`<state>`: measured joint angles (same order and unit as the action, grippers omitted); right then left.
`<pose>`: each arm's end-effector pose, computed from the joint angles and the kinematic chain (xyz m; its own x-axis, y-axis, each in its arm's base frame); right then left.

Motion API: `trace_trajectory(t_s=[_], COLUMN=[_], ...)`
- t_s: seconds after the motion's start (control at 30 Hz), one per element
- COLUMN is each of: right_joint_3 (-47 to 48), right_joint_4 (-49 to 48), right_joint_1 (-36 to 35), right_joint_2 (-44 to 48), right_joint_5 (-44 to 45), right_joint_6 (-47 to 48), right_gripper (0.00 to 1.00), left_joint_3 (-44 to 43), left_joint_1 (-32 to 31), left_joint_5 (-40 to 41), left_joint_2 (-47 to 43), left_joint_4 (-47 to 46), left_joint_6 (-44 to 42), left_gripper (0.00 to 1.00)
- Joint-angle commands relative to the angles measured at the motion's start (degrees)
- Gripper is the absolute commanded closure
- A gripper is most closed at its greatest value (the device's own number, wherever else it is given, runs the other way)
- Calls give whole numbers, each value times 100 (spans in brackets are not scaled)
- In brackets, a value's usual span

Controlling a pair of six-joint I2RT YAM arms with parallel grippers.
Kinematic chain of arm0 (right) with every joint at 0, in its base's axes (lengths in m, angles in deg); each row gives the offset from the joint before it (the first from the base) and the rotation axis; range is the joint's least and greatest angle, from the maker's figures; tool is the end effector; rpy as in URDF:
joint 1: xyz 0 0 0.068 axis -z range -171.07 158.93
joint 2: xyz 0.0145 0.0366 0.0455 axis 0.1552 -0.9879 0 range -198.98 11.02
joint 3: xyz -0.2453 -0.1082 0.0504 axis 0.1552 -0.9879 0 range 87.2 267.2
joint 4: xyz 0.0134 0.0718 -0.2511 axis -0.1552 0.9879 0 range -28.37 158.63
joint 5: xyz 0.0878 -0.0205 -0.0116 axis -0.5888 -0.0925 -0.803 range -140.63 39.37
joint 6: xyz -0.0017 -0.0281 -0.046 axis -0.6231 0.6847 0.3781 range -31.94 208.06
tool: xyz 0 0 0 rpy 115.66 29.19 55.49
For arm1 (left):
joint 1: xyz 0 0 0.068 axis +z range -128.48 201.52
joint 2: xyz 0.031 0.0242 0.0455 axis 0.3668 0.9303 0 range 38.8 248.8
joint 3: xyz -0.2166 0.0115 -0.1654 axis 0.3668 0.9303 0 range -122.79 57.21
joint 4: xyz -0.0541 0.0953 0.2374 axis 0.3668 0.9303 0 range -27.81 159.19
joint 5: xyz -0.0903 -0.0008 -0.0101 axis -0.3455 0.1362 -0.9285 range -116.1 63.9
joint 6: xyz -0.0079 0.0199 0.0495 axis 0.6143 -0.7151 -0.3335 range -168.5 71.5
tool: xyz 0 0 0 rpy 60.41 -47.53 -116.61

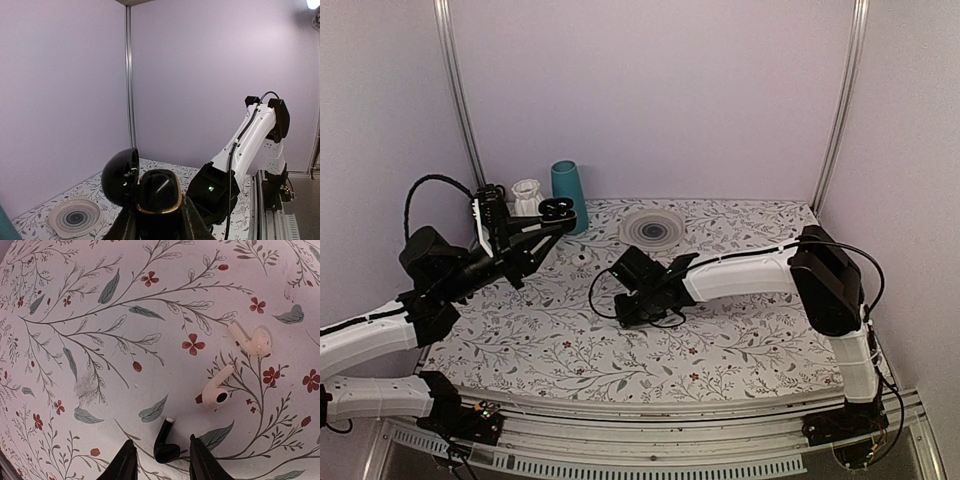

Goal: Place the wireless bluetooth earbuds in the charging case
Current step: Move the right earbud to the center of the board.

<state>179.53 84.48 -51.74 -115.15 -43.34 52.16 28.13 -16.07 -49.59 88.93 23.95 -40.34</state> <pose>0.2354 0.4099 0.1487 -0.8186 -0.2696 -0.5071 -0.4328 0.8700 0.2361 0.1521 -0.1349 0.3155 0.1096 -0.2487 -0.9624 0.8857 0.4638 -0.0190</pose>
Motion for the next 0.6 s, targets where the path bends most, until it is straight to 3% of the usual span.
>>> trace_trajectory(t_s=[0.0,0.4,0.57], right_joint_3=[188,481,743], right_joint_4=[261,435,887], right_joint_1=[-66,-113,-270], right_joint_2=[-201,-460,-568], right_joint_5=[205,282,720], right_joint_6=[99,247,397], right_gripper=[65,66,68], left_joint_3=[52,8,-12], left_joint_1=[67,81,76], left_joint_5=[19,0,-3], left_joint_2=[-21,14,14], left_joint_4=[-97,-92,-61], left_joint_6=[19,1,1], left_gripper=[100,100,100])
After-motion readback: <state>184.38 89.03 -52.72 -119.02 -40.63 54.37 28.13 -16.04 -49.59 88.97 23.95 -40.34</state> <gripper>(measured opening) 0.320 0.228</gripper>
